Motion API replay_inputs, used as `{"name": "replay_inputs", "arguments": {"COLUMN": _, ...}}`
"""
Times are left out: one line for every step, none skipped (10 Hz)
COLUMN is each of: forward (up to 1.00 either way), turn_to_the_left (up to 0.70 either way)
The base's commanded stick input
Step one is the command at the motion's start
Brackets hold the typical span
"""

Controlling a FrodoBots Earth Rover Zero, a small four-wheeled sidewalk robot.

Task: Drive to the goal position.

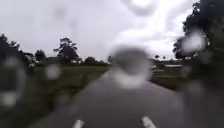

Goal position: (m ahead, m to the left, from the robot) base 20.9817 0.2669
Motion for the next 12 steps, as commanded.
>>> {"name": "replay_inputs", "arguments": {"forward": 0.85, "turn_to_the_left": -0.34}}
{"name": "replay_inputs", "arguments": {"forward": 0.85, "turn_to_the_left": -0.01}}
{"name": "replay_inputs", "arguments": {"forward": 0.85, "turn_to_the_left": 0.00}}
{"name": "replay_inputs", "arguments": {"forward": 0.85, "turn_to_the_left": 0.00}}
{"name": "replay_inputs", "arguments": {"forward": 0.85, "turn_to_the_left": 0.00}}
{"name": "replay_inputs", "arguments": {"forward": 0.85, "turn_to_the_left": 0.00}}
{"name": "replay_inputs", "arguments": {"forward": 0.85, "turn_to_the_left": 0.00}}
{"name": "replay_inputs", "arguments": {"forward": 0.85, "turn_to_the_left": 0.00}}
{"name": "replay_inputs", "arguments": {"forward": 0.85, "turn_to_the_left": 0.00}}
{"name": "replay_inputs", "arguments": {"forward": 0.85, "turn_to_the_left": 0.00}}
{"name": "replay_inputs", "arguments": {"forward": 0.85, "turn_to_the_left": 0.00}}
{"name": "replay_inputs", "arguments": {"forward": 0.85, "turn_to_the_left": 0.00}}
